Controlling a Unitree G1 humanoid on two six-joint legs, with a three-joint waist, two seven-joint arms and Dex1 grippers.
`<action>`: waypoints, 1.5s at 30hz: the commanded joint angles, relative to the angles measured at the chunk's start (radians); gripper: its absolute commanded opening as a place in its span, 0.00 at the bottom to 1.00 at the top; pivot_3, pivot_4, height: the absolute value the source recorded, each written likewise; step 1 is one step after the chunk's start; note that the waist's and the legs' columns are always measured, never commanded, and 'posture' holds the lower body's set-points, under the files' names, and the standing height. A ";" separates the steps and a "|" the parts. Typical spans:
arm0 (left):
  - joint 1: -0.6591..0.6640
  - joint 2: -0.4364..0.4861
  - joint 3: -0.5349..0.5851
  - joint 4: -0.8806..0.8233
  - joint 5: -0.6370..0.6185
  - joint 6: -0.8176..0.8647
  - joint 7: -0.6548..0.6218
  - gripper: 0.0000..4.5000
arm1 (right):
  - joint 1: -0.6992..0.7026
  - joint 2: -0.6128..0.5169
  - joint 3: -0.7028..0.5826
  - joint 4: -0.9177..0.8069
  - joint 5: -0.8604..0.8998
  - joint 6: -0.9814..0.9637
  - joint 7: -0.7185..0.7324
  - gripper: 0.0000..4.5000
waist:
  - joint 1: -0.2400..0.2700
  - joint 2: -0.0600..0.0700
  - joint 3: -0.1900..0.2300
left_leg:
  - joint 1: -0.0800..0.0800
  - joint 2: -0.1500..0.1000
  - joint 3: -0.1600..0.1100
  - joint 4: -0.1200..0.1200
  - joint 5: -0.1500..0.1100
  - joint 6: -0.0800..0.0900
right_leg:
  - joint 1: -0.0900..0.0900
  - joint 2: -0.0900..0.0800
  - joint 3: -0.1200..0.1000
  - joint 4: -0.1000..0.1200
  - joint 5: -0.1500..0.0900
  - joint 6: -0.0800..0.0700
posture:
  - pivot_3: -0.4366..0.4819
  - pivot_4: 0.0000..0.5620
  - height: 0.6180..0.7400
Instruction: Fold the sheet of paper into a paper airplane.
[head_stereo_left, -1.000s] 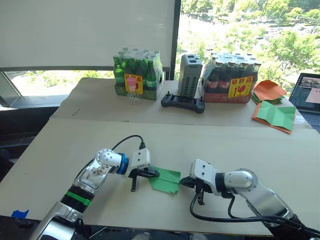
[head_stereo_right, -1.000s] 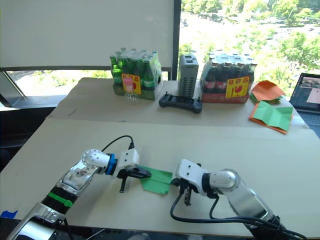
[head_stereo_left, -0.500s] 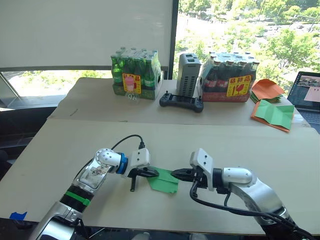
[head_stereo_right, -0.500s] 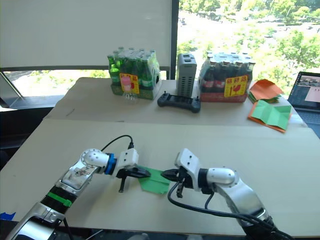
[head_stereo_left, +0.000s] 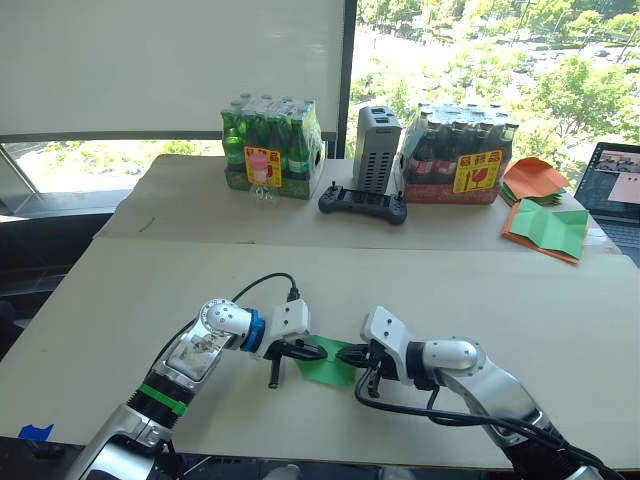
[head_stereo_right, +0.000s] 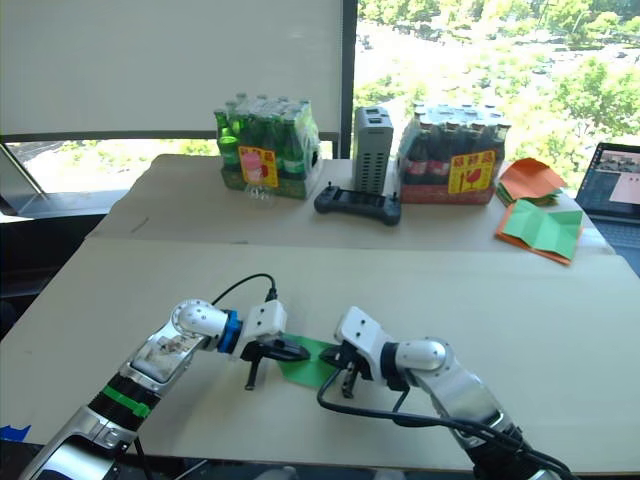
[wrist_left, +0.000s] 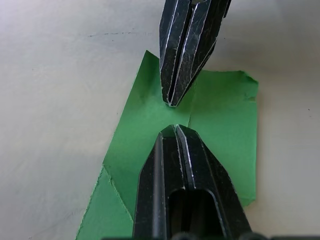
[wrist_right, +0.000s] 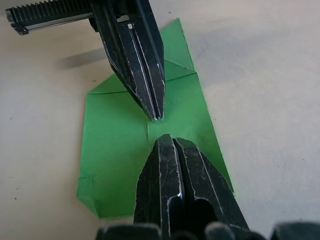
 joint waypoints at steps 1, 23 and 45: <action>0.010 0.006 -0.011 -0.010 0.013 -0.005 -0.002 0.00 | 0.008 -0.011 0.022 0.009 -0.024 0.033 -0.007 0.00 | 0.000 0.000 0.000 | 0.000 0.000 0.000 0.000 0.000 0.000 | 0.000 0.000 0.000 0.000 0.000 0.000 | 0.48 0.27 0.47; 0.078 0.131 0.057 0.054 0.019 -0.053 -0.008 0.00 | -0.001 -0.015 0.028 0.010 -0.016 0.042 -0.007 0.00 | -0.004 0.000 0.000 | 0.003 0.001 0.000 -0.002 0.000 0.000 | 0.001 0.001 0.000 0.000 0.000 0.000 | 0.48 0.27 0.47; 0.111 0.177 0.170 -0.050 -0.077 0.034 0.003 0.00 | -0.025 0.023 -0.019 -0.006 0.026 0.036 -0.023 0.00 | -0.010 0.001 0.000 | 0.003 0.001 0.000 -0.002 0.000 0.000 | 0.000 0.001 0.001 0.001 0.000 0.000 | 0.48 0.27 0.47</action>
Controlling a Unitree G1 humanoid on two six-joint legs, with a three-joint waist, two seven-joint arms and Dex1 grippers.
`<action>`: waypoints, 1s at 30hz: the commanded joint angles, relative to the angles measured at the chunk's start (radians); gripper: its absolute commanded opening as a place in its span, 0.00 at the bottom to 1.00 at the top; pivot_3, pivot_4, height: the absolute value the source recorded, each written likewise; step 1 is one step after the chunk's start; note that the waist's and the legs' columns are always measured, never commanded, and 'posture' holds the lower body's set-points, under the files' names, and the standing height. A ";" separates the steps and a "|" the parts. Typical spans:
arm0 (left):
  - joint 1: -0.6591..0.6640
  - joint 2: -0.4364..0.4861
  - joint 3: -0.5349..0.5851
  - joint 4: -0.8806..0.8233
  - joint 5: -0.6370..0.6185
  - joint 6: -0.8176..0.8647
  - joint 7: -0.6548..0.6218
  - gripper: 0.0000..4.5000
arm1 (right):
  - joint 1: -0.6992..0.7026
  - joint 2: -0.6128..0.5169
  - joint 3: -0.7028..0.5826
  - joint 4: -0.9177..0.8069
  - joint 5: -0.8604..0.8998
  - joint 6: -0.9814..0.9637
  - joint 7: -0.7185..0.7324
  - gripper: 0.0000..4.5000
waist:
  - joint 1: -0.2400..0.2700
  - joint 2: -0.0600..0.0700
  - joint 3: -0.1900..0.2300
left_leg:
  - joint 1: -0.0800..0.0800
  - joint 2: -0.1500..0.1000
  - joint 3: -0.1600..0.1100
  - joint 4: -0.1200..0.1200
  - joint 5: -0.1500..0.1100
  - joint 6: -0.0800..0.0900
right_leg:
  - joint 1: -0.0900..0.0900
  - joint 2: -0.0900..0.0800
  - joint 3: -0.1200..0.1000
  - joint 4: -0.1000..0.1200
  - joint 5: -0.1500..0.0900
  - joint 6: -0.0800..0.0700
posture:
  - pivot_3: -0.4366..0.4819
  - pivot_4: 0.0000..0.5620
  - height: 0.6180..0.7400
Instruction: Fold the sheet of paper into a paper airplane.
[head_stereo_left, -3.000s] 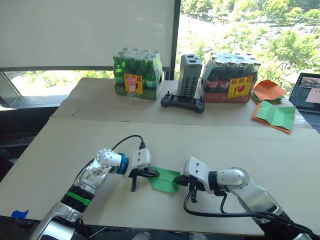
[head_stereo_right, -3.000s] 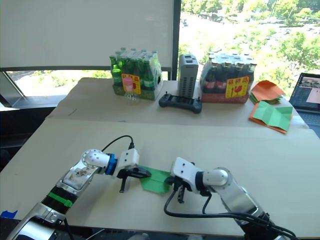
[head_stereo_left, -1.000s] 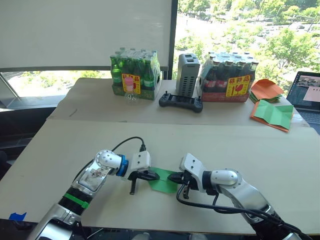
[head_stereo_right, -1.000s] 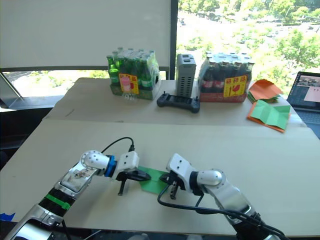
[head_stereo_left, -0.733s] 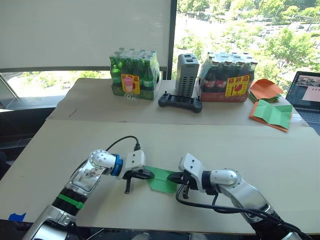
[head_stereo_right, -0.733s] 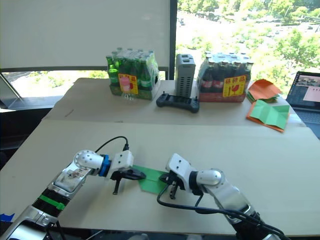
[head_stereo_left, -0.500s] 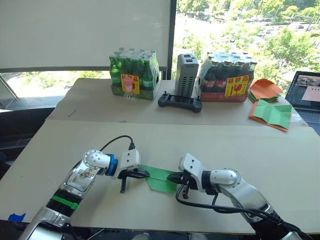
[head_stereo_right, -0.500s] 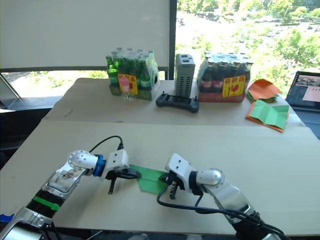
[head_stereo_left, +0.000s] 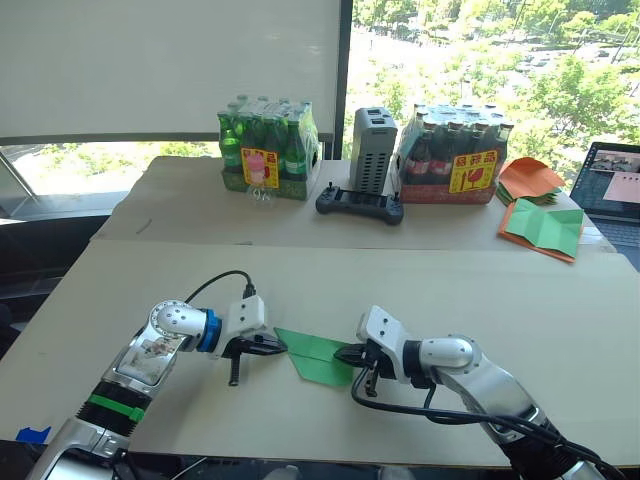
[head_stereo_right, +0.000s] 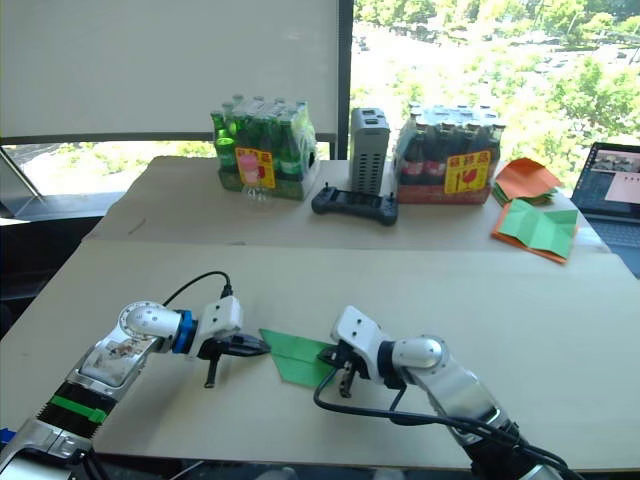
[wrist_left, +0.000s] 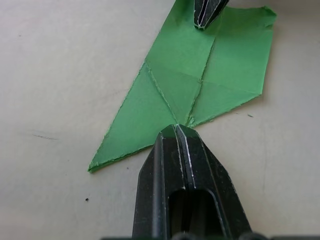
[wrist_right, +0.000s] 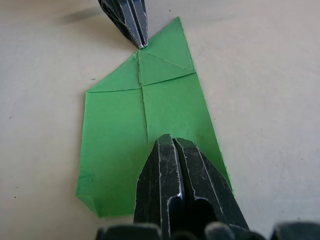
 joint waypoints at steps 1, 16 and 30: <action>0.022 0.017 0.056 -0.066 -0.054 0.066 0.012 0.00 | -0.002 0.028 -0.057 -0.029 0.045 0.019 -0.016 0.00 | -0.002 0.000 0.000 | -0.001 0.000 0.000 0.000 0.000 0.000 | 0.000 0.000 0.000 0.000 0.000 0.000 | 0.48 0.27 0.47; 0.212 0.089 0.357 -0.439 -0.445 0.446 0.110 0.00 | 0.005 -0.034 -0.170 -0.200 0.181 0.093 -0.004 0.52 | -0.002 0.001 0.003 | -0.005 0.000 0.000 -0.001 0.001 -0.001 | -0.005 0.000 0.000 0.000 0.000 0.000 | 0.48 0.27 0.47; 0.258 0.088 0.352 -0.478 -0.449 0.439 0.162 0.87 | -0.043 -0.031 -0.095 -0.018 0.120 0.016 0.058 0.53 | 0.000 0.001 0.003 | -0.005 0.000 0.000 -0.001 0.001 -0.001 | -0.004 -0.001 0.000 0.000 0.000 0.000 | 0.48 0.27 0.47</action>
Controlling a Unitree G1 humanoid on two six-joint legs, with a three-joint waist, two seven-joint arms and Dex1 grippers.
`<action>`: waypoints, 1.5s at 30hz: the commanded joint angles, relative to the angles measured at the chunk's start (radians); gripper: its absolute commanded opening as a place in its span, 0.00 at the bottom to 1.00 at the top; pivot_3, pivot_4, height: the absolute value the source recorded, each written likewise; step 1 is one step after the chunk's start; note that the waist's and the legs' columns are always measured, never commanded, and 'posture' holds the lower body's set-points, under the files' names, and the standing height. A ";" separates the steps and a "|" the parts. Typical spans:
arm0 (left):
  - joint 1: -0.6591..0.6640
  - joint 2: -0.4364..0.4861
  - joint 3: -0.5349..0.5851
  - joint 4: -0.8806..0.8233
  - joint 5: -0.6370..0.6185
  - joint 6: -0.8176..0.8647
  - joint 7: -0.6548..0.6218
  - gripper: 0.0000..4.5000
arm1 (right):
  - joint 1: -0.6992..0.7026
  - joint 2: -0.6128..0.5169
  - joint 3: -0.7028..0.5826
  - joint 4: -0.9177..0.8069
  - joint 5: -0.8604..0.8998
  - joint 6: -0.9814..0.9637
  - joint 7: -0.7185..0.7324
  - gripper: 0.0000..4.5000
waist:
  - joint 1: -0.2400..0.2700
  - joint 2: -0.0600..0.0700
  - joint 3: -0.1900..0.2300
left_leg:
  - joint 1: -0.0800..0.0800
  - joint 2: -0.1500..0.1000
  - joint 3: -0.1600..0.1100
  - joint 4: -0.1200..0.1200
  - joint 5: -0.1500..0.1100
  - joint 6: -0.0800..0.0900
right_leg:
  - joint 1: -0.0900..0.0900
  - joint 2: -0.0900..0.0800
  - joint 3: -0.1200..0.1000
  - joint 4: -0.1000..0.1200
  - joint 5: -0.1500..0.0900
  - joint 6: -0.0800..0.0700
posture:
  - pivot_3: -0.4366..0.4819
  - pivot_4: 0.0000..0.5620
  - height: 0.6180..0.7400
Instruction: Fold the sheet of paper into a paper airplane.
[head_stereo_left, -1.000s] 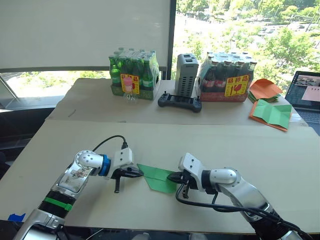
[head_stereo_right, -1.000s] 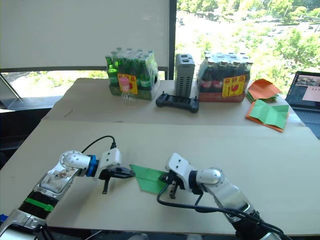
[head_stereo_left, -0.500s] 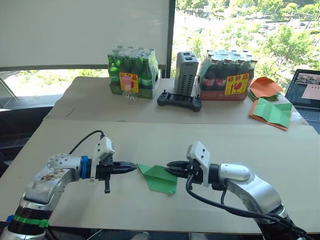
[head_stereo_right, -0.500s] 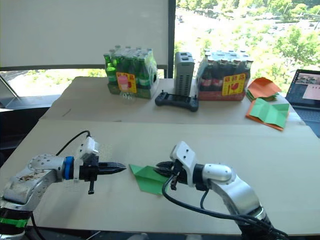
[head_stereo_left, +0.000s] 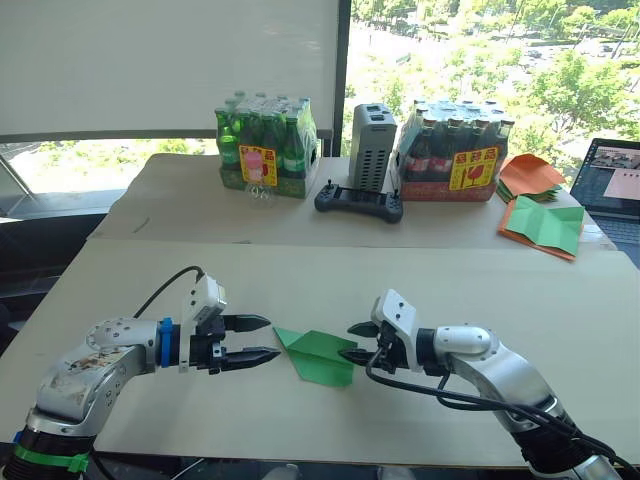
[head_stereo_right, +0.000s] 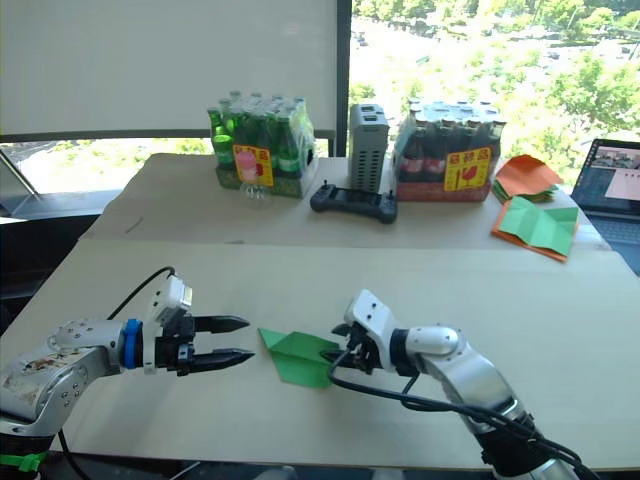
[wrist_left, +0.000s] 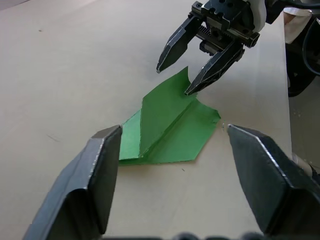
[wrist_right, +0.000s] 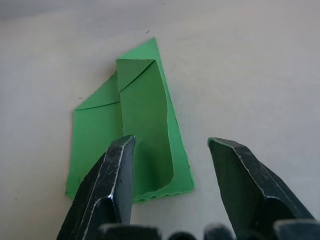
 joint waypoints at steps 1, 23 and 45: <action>0.009 0.009 0.019 -0.047 -0.021 -0.014 0.012 0.87 | -0.010 0.005 -0.010 -0.013 0.014 -0.031 0.022 0.45 | 0.002 0.000 0.000 | 0.000 0.000 0.000 0.000 0.000 0.000 | 0.000 0.000 0.000 0.000 0.000 0.000 | 0.48 0.27 0.47; -0.105 -0.050 0.081 0.011 -0.190 0.077 0.110 0.87 | 0.026 -0.052 0.011 -0.147 -0.388 -0.715 -0.107 0.01 | 0.010 0.000 0.000 | 0.000 -0.001 0.000 0.000 0.000 0.000 | 0.000 0.000 0.000 0.000 0.000 0.000 | 0.48 0.27 0.47; -0.159 -0.004 0.057 0.063 -0.222 0.118 0.096 0.00 | 0.236 -0.042 0.106 -0.148 -0.431 -0.759 -0.021 0.66 | 0.003 -0.001 0.000 | 0.001 0.000 0.003 0.000 0.002 -0.003 | -0.003 0.002 0.003 0.007 -0.002 -0.003 | 0.48 0.27 0.47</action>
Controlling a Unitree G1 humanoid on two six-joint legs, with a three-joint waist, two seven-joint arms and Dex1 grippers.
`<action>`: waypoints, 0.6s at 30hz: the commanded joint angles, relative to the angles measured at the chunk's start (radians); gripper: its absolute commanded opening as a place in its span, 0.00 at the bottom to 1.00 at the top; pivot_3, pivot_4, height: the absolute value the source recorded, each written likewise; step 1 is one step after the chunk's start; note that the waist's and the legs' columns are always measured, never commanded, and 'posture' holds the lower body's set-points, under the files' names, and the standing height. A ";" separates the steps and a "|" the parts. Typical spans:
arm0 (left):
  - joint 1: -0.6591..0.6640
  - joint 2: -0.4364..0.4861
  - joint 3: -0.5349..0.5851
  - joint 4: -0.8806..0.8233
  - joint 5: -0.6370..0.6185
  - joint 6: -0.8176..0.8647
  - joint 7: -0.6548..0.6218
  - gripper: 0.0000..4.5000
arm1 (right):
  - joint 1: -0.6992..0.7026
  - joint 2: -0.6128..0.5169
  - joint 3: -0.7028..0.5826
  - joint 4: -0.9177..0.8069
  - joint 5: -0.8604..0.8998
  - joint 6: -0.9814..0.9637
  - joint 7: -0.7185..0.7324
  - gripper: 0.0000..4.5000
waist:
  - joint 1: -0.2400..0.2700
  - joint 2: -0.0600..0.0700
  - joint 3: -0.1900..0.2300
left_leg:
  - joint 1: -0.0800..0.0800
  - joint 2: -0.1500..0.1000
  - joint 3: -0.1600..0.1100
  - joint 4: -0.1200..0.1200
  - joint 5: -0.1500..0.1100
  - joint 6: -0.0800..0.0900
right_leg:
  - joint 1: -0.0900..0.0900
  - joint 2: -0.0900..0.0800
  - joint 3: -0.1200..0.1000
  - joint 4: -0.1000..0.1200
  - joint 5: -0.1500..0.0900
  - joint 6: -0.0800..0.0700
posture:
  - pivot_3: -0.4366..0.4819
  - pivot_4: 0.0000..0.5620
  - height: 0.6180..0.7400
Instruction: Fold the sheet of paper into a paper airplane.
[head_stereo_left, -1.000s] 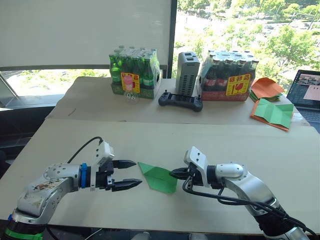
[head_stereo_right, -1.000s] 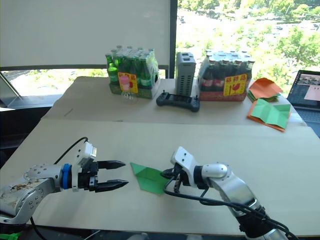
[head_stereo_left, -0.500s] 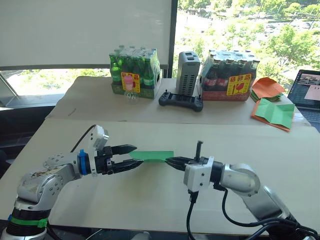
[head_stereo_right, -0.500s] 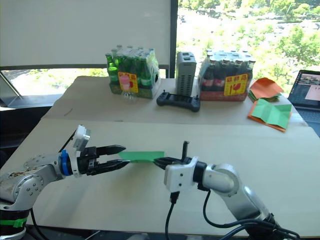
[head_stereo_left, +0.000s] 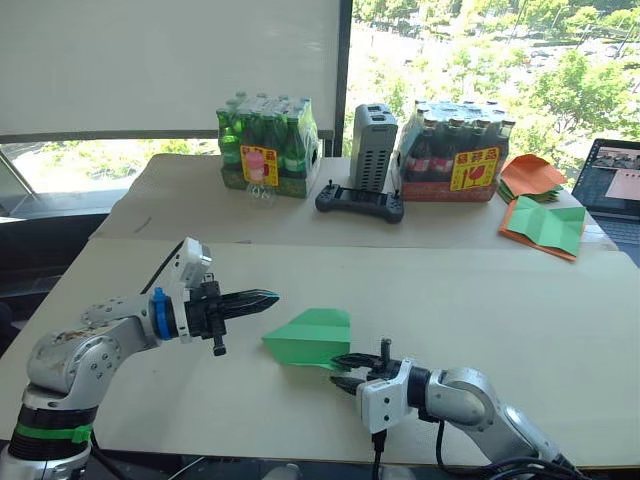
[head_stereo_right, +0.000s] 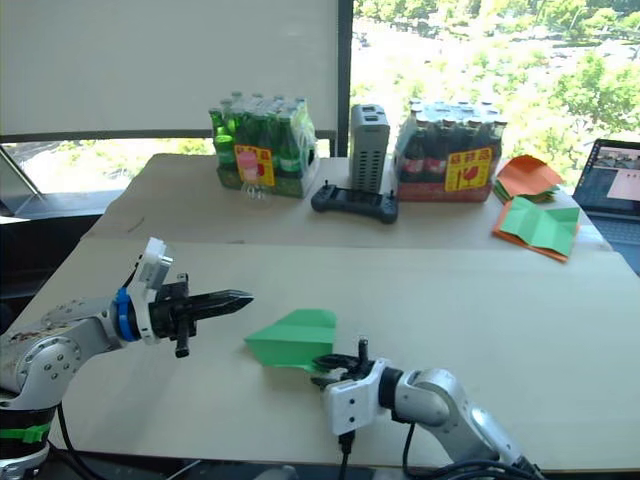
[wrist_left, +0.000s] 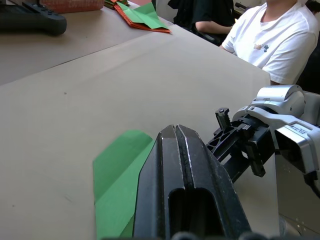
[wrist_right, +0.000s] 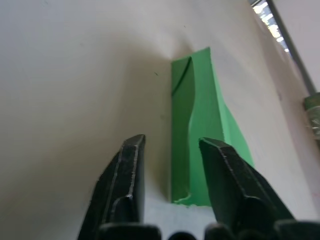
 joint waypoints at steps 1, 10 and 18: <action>-0.011 0.029 -0.036 0.015 0.040 -0.030 -0.042 0.00 | -0.010 0.014 -0.045 -0.155 0.216 0.192 0.096 0.66 | 0.000 0.000 0.000 | 0.000 0.000 0.000 0.000 0.000 0.000 | 0.000 0.000 0.000 0.000 0.000 0.000 | 0.48 0.27 0.47; -0.175 -0.001 -0.220 0.253 0.233 -0.199 -0.187 0.00 | -0.177 0.109 -0.103 -0.127 0.419 0.669 0.089 0.31 | 0.011 0.000 0.000 | -0.001 0.000 -0.002 0.000 0.000 0.000 | 0.001 -0.001 -0.003 -0.001 0.000 0.000 | 0.48 0.27 0.47; -0.308 -0.053 -0.355 0.449 0.406 -0.363 -0.308 0.00 | -0.137 0.066 -0.051 -0.111 0.405 0.700 0.115 0.01 | 0.001 0.000 0.000 | -0.006 -0.001 -0.002 0.002 0.000 0.001 | -0.002 -0.002 -0.003 -0.003 0.000 0.000 | 0.48 0.27 0.47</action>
